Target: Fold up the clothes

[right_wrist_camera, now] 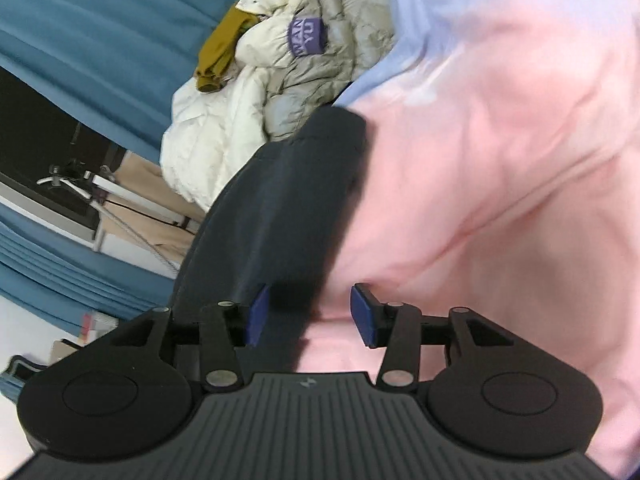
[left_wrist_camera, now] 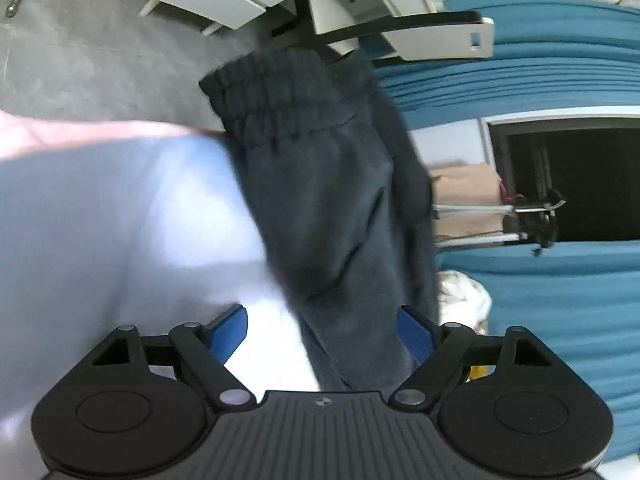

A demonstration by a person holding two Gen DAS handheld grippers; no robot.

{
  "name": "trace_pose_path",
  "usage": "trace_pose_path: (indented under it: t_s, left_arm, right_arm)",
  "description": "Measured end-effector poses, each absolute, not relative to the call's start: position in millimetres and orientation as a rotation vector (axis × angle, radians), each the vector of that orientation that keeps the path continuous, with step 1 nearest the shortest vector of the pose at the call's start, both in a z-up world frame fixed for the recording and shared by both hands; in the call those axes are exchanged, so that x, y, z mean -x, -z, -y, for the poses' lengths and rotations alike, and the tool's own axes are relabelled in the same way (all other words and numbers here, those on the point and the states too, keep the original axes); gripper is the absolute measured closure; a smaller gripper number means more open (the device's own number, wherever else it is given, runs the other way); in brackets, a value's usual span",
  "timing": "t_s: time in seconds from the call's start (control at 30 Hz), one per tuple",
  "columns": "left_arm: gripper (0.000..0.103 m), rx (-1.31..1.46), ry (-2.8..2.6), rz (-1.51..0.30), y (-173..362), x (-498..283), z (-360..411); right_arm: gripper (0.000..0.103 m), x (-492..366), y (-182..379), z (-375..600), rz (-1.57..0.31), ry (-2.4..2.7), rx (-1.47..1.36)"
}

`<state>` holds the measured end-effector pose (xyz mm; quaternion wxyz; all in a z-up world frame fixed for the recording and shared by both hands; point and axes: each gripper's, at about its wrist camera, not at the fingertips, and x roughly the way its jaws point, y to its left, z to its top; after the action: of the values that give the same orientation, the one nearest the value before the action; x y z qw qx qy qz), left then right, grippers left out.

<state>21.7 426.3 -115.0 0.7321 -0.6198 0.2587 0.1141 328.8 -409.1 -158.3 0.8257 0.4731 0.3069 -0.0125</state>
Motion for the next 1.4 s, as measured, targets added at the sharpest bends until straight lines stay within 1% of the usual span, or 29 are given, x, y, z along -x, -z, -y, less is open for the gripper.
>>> trace_pose_path:
  t_s: [0.07, 0.1, 0.13, 0.23, 0.27, 0.3, 0.33, 0.37, 0.4, 0.43, 0.53, 0.63, 0.7, 0.83, 1.07, 1.13, 1.23, 1.33, 1.4]
  left_arm:
    - [0.025, 1.349, -0.257, -0.531, 122.1, -33.4, -428.2]
    - [0.026, 1.331, -0.261, -0.513, 122.0, -39.7, -430.6]
    - [0.030, 1.313, -0.265, -0.496, 121.8, -45.9, -433.0]
    - [0.034, 1.289, -0.293, -0.483, 123.0, -64.0, -439.1]
    - [0.039, 1.288, -0.305, -0.490, 123.6, -67.7, -440.3]
    - [0.044, 1.280, -0.312, -0.492, 123.4, -67.9, -440.8]
    - [0.058, 1.273, -0.319, -0.494, 123.3, -68.1, -441.4]
    - [0.065, 1.265, -0.326, -0.496, 123.1, -68.3, -441.9]
    - [0.069, 1.257, -0.333, -0.498, 123.0, -68.5, -442.4]
    - [0.076, 1.249, -0.340, -0.500, 122.8, -68.7, -442.9]
    - [0.084, 1.233, -0.344, -0.497, 115.5, -66.2, -441.0]
    - [0.087, 1.189, -0.323, -0.463, 97.0, -56.1, -440.7]
    - [0.092, 1.183, -0.316, -0.438, 82.4, -48.6, -442.1]
    - [0.093, 1.181, -0.316, -0.414, 50.1, -35.0, -449.9]
    - [0.093, 1.150, -0.276, -0.432, 9.0, 18.1, -455.5]
    - [0.093, 1.160, -0.270, -0.452, 7.7, 38.6, -455.0]
    - [0.093, 1.171, -0.270, -0.479, 20.3, 67.5, -453.0]
    - [0.092, 1.150, -0.280, -0.516, 43.5, 86.2, -450.5]
    - [0.091, 1.122, -0.266, -0.531, 57.4, 88.6, -447.2]
  right_arm:
    - [0.052, -342.4, 162.4, 406.4, -0.623, -0.007, -1.002]
    - [0.052, -350.6, 163.9, 404.8, -0.607, -0.018, -0.996]
    - [0.052, -358.5, 165.4, 403.4, -0.593, -0.026, -0.989]
    - [0.053, -378.3, 169.4, 401.1, -0.570, -0.011, -0.970]
    - [0.054, -384.9, 170.5, 400.1, -0.563, -0.004, -0.962]
    - [0.056, -390.7, 170.4, 397.9, -0.558, 0.013, -0.947]
    - [0.064, -394.5, 170.0, 396.0, -0.549, 0.028, -0.936]
    - [0.072, -396.5, 168.5, 394.2, -0.538, 0.048, -0.927]
    - [0.083, -397.8, 166.6, 392.3, -0.527, 0.067, -0.918]
    - [0.088, -396.5, 163.2, 390.5, -0.510, 0.077, -0.913]
    - [0.093, -388.0, 144.3, 381.4, -0.463, 0.107, -0.861]
    - [0.095, -368.3, 117.8, 380.2, -0.416, 0.103, -0.846]
    - [0.095, -349.4, 99.4, 380.6, -0.385, 0.089, -0.850]
    - [0.095, -309.9, 71.3, 387.8, -0.380, 0.071, -0.827]
    - [0.095, -230.0, 42.8, 400.9, -0.362, 0.051, -0.855]
    - [0.095, -201.4, 40.3, 408.3, -0.360, 0.055, -0.865]
    - [0.095, -153.4, 48.1, 423.6, -0.360, 0.068, -0.905]
    - [0.095, -117.1, 68.9, 433.4, -0.391, 0.104, -0.935]
    - [0.095, -107.9, 88.8, 438.2, -0.446, 0.124, -0.982]
